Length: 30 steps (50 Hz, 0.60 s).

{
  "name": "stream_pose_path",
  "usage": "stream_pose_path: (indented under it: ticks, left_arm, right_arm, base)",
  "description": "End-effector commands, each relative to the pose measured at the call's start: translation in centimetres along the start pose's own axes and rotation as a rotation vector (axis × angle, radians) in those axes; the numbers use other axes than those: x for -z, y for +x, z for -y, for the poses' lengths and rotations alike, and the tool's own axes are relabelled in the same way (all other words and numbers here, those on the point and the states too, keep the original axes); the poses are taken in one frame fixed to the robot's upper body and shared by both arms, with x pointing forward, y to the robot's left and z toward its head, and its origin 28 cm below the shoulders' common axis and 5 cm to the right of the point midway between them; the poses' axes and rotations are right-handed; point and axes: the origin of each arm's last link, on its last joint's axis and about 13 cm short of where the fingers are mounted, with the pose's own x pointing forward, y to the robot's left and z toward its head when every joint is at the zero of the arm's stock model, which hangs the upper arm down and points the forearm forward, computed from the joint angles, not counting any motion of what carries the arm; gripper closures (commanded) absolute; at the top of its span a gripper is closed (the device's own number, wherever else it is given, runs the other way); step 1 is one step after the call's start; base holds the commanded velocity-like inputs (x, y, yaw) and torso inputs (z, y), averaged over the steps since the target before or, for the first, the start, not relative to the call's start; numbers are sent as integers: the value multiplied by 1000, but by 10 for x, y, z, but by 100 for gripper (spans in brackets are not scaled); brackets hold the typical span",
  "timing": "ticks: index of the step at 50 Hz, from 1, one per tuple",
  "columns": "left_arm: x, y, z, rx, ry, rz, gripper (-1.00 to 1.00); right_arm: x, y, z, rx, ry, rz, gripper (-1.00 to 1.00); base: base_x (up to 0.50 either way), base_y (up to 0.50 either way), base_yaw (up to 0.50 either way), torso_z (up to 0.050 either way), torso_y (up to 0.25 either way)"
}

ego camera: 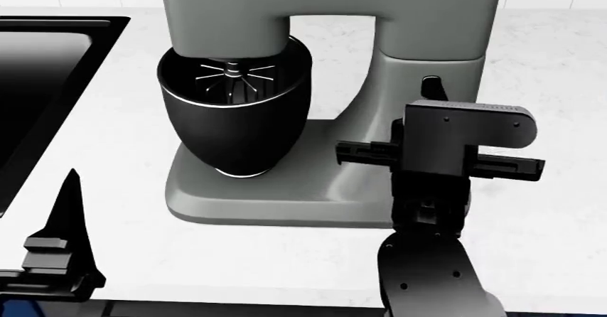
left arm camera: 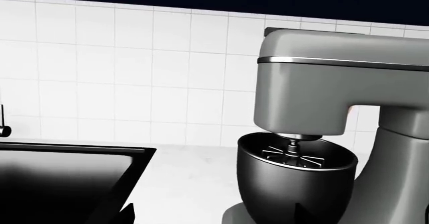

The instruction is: Open the stand mixer head.

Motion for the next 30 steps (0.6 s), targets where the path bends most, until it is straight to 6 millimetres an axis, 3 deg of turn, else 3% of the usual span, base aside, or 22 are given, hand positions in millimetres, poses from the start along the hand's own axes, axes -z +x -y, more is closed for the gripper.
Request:
stream_pose_path:
  ticks: [1,5,16,30]
  left_arm:
    - [1,5,-3,-9,-27,16,-100]
    - [2,5,-4,-10,-29,15,-100]
    - [0,3,-3,-7,-29,19,-100]
    - [0,4,-3,-9,-30,19,-100]
  right_arm:
    - [-5,-2,-3,-18,36,-22,100]
    - [-9,-10,-4,-61,37,-11,100]
    - [-5,-1,-3,-99,43,-31,100]
    - [2,4,1,-5,14,-68,100]
  base:
    - [0,0,0,0,0]
    - [0,0,0,0,0]
    - [0,0,0,0,0]
    - [0,0,0,0,0]
